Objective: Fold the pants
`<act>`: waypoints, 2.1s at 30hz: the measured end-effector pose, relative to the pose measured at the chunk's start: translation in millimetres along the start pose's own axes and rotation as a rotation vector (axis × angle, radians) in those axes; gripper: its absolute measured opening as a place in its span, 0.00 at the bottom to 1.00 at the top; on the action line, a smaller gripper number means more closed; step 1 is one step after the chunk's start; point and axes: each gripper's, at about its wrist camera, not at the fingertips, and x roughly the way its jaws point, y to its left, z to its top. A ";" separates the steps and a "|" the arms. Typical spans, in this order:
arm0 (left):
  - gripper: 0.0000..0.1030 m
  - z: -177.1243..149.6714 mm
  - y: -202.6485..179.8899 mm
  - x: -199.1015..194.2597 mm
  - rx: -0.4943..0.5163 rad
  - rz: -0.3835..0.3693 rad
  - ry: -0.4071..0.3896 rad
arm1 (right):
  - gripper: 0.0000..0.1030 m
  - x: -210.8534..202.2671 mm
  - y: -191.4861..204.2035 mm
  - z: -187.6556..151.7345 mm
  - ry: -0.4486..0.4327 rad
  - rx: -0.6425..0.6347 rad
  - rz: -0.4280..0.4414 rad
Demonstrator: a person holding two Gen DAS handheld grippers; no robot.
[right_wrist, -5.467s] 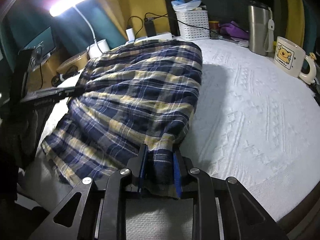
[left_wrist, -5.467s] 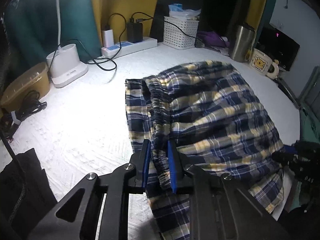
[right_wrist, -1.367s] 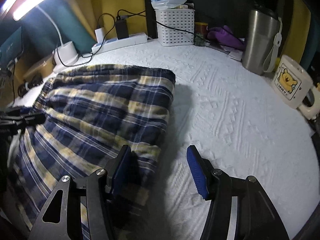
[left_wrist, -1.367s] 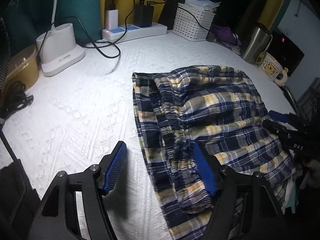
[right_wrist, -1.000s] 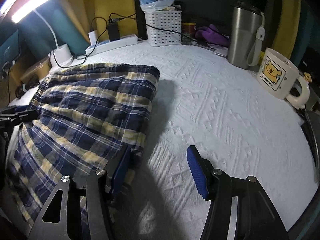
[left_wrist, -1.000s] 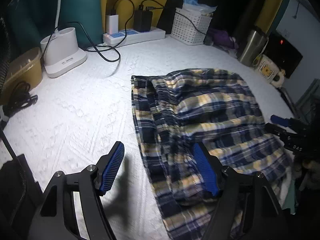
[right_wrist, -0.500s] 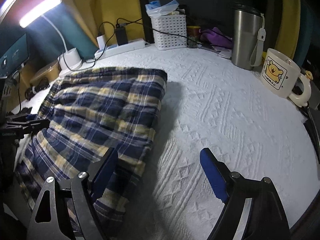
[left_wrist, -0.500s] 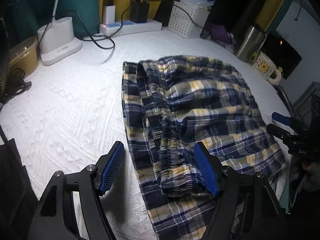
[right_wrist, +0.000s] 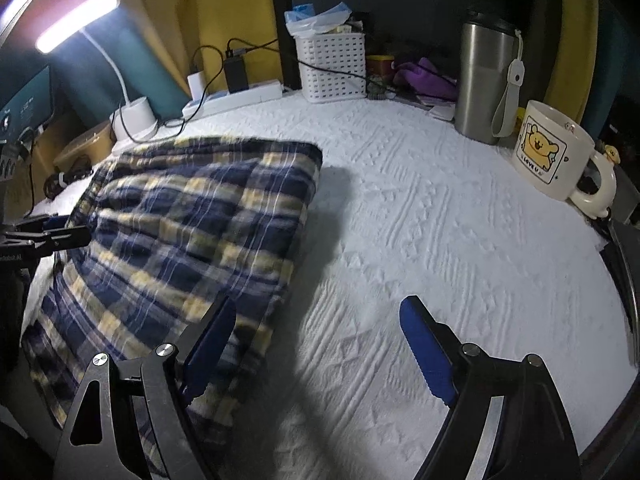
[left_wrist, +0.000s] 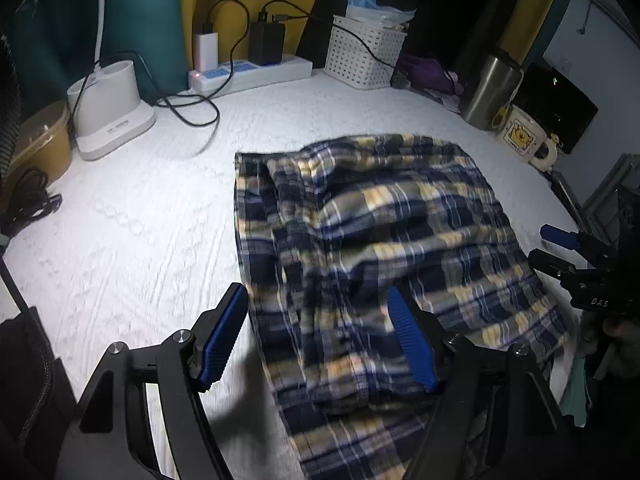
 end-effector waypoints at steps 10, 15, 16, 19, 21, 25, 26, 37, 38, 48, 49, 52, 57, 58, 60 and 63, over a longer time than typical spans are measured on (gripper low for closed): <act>0.90 8.9 3.2 24.9 0.024 -0.014 0.038 | 0.84 24.4 -7.8 24.1 0.000 0.031 0.078; 0.90 15.0 -7.4 31.8 0.050 -0.055 0.042 | 0.84 41.0 -2.4 31.4 0.027 0.039 0.134; 0.90 15.9 -11.3 33.0 0.056 -0.079 0.040 | 0.84 42.4 -1.0 33.4 0.026 0.039 0.147; 0.89 16.3 -22.7 38.0 0.100 -0.075 0.032 | 0.84 48.3 4.2 37.9 0.026 0.033 0.190; 0.87 16.8 -23.5 38.8 0.114 -0.069 0.023 | 0.83 52.0 10.1 40.9 0.031 0.007 0.214; 0.69 18.5 -18.2 36.7 0.097 -0.067 0.000 | 0.83 61.2 17.8 51.7 0.034 -0.009 0.244; 0.62 18.8 -16.7 36.5 0.091 -0.069 -0.008 | 0.83 64.3 19.8 54.8 0.036 -0.013 0.251; 0.31 16.9 -20.6 35.5 0.092 -0.092 -0.044 | 0.51 74.7 40.4 67.7 0.043 -0.111 0.267; 0.29 16.7 -21.6 34.6 0.098 -0.088 -0.048 | 0.44 74.2 41.0 67.9 0.040 -0.114 0.263; 0.26 17.1 -35.4 4.7 0.132 -0.070 -0.125 | 0.26 39.1 49.7 68.2 -0.041 -0.128 0.240; 0.26 16.6 -37.2 -0.9 0.134 -0.069 -0.138 | 0.26 34.5 50.8 69.0 -0.051 -0.129 0.239; 0.26 14.9 -42.8 -16.3 0.141 -0.065 -0.170 | 0.26 17.1 53.0 70.2 -0.092 -0.134 0.233; 0.26 12.2 -48.7 -40.3 0.141 -0.063 -0.210 | 0.26 -12.4 56.2 70.4 -0.146 -0.140 0.230; 0.26 11.4 -50.5 -44.8 0.144 -0.061 -0.219 | 0.26 -17.8 57.1 69.7 -0.156 -0.143 0.229; 0.26 8.9 -53.8 -54.6 0.151 -0.057 -0.240 | 0.26 -30.0 59.0 68.9 -0.177 -0.146 0.227; 0.26 5.5 -60.0 -69.3 0.162 -0.053 -0.271 | 0.26 -46.5 61.1 67.9 -0.208 -0.147 0.226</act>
